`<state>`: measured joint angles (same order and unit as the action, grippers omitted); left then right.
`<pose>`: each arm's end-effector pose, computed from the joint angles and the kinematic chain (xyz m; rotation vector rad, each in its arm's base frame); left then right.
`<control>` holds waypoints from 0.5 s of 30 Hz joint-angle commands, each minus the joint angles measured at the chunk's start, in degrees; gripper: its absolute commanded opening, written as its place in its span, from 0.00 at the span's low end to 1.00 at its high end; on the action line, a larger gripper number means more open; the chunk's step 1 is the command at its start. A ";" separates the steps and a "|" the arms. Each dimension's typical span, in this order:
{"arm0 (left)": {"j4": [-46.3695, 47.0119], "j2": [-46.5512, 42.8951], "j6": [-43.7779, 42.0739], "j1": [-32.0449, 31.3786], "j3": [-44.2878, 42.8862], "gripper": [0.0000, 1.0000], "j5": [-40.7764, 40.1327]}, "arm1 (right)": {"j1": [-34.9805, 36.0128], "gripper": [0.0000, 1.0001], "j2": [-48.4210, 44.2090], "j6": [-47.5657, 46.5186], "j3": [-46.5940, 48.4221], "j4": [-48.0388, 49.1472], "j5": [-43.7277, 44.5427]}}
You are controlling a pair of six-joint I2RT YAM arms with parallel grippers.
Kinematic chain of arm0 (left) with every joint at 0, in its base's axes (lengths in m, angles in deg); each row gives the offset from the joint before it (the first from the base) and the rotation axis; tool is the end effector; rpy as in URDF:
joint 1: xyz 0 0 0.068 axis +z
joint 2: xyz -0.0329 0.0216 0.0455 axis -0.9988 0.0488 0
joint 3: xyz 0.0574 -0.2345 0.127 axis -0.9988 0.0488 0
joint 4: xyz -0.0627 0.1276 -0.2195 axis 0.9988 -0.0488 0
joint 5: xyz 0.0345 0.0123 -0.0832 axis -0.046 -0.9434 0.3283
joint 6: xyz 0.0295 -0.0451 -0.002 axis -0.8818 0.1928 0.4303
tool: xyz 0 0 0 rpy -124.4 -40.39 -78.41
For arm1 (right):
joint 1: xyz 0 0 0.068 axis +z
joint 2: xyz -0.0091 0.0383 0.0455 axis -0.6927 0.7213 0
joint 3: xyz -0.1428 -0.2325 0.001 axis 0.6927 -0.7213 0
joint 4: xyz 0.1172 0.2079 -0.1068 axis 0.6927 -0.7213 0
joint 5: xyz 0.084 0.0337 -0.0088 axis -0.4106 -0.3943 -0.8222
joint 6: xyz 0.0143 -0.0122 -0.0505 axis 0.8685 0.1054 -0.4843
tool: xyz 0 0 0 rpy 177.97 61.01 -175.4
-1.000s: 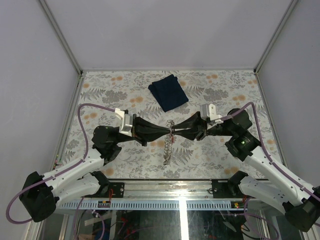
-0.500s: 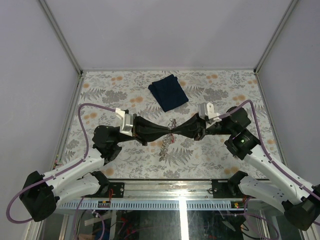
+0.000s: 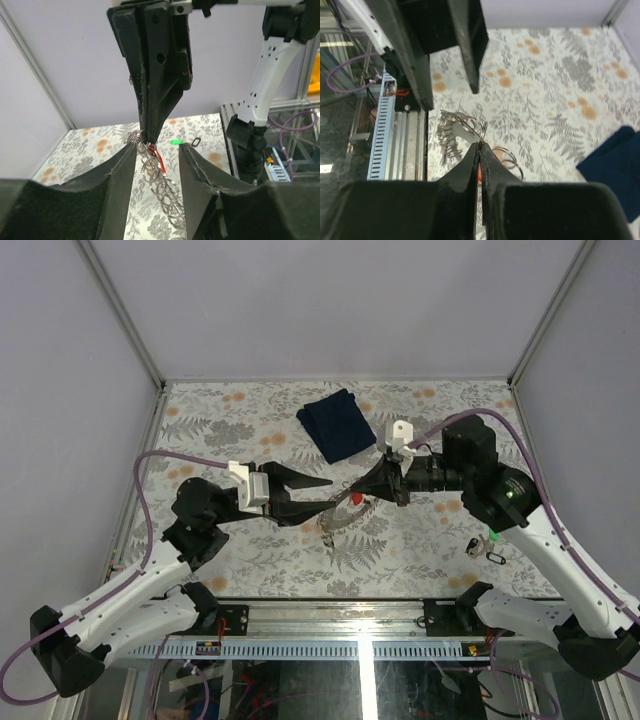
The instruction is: Put the keys on the keyring
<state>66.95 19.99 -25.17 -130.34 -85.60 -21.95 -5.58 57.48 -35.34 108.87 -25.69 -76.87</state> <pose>0.1226 -0.1467 0.3746 1.0476 0.8336 -1.0473 0.1436 0.1454 0.4332 -1.2775 1.2424 0.9817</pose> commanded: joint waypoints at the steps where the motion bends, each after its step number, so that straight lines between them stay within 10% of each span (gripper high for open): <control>1: -12.28 -1.39 -7.97 -0.27 -2.72 0.39 -1.46 | 1.36 0.00 4.64 -5.72 9.35 -17.36 7.50; 15: -30.36 -2.43 -16.73 -0.22 -5.93 0.32 -4.20 | 13.86 0.00 22.50 -3.67 30.84 -40.85 22.46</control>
<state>42.65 18.72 -37.74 -130.34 -88.68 -24.70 7.75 79.82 -39.99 135.54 -62.45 -57.60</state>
